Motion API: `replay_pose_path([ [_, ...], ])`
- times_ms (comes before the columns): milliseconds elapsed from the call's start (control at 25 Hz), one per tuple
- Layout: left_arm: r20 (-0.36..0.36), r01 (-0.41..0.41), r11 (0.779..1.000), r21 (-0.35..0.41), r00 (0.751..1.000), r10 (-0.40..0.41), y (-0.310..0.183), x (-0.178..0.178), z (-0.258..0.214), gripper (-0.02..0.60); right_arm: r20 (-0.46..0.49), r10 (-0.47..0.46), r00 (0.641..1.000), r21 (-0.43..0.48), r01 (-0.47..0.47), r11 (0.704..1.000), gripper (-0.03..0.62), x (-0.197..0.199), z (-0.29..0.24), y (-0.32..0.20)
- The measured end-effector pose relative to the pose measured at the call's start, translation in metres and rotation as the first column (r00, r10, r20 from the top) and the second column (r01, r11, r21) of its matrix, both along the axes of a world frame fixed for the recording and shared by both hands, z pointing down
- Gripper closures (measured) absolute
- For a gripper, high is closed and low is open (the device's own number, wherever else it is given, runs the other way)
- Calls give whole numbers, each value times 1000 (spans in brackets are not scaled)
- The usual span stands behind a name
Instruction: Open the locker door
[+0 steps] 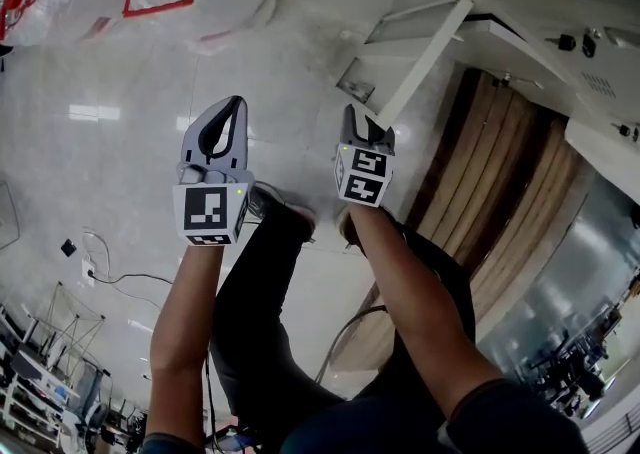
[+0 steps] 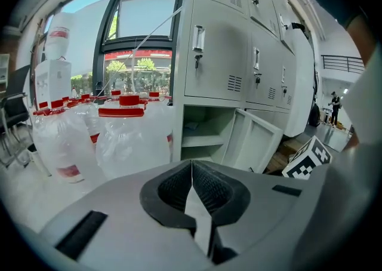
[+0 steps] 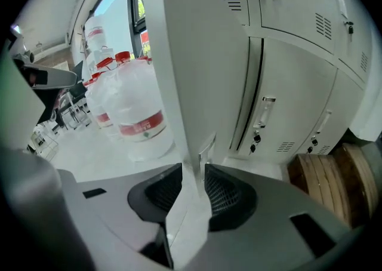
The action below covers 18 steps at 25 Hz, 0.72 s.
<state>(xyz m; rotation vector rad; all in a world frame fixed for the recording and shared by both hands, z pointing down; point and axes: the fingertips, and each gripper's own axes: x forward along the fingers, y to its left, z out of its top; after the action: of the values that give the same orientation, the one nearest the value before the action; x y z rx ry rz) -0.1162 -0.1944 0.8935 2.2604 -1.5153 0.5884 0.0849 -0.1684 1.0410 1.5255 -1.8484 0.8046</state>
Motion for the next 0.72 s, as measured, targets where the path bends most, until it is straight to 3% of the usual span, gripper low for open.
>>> replay_pose_path([
  [360, -17, 3, 995, -101, 1000, -4, 52, 31, -31, 563, -1, -48, 999, -34, 48, 998, 527, 26, -77, 51],
  [720, -29, 35, 996, -84, 999, -38, 63, 31, -112, 563, 14, -164, 986, 75, 162, 984, 543, 18, -191, 48],
])
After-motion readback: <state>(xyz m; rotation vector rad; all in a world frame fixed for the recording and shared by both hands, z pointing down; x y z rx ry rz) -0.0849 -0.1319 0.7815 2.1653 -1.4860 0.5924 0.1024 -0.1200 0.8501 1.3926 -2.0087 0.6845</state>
